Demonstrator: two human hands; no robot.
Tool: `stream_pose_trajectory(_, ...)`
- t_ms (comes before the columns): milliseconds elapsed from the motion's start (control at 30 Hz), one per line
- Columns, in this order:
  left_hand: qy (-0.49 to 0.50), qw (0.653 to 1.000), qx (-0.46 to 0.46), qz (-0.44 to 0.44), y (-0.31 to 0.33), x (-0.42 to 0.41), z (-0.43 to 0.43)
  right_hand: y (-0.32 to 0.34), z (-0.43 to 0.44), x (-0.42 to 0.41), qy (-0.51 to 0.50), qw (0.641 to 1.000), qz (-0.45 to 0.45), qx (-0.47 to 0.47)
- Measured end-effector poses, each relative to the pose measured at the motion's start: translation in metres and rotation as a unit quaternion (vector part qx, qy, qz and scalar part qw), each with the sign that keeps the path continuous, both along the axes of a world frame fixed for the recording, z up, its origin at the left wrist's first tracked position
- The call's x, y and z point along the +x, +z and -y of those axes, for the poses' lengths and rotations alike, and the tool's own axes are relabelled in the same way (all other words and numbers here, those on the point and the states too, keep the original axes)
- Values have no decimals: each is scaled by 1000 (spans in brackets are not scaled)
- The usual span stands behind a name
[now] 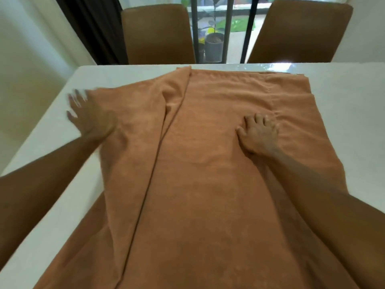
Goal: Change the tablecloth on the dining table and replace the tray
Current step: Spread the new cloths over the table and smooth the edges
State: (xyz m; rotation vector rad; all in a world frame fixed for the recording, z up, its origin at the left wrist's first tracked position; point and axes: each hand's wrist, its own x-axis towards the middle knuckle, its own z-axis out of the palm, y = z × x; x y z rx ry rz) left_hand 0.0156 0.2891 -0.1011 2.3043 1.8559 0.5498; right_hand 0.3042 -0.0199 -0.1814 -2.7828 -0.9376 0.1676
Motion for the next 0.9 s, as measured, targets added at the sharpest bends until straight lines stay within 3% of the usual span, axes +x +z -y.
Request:
stream_pose_trajectory(67,-89,995,-45,10,-1,0,23,13,-24,-39,45,998,-6,37)
stream_pose_trajectory(133,-261,963,-64,-34,-16,-2,51,18,-47,-83,112,992,-10,61)
stream_pose_trajectory(167,-293,950,-82,-67,-27,-4,63,16,-57,-102,138,988,-18,59)
stream_pose_trajectory(300,-204,954,-184,-121,-55,-13,82,-6,-72,-140,157,986,-35,37)
stream_pose_trajectory(500,-171,955,-201,-135,-53,-37,29,-12,-63,-124,117,992,-5,54)
stream_pose_trajectory(900,-205,946,-174,-181,-63,-36,-63,-7,-92,-45,102,994,22,17)
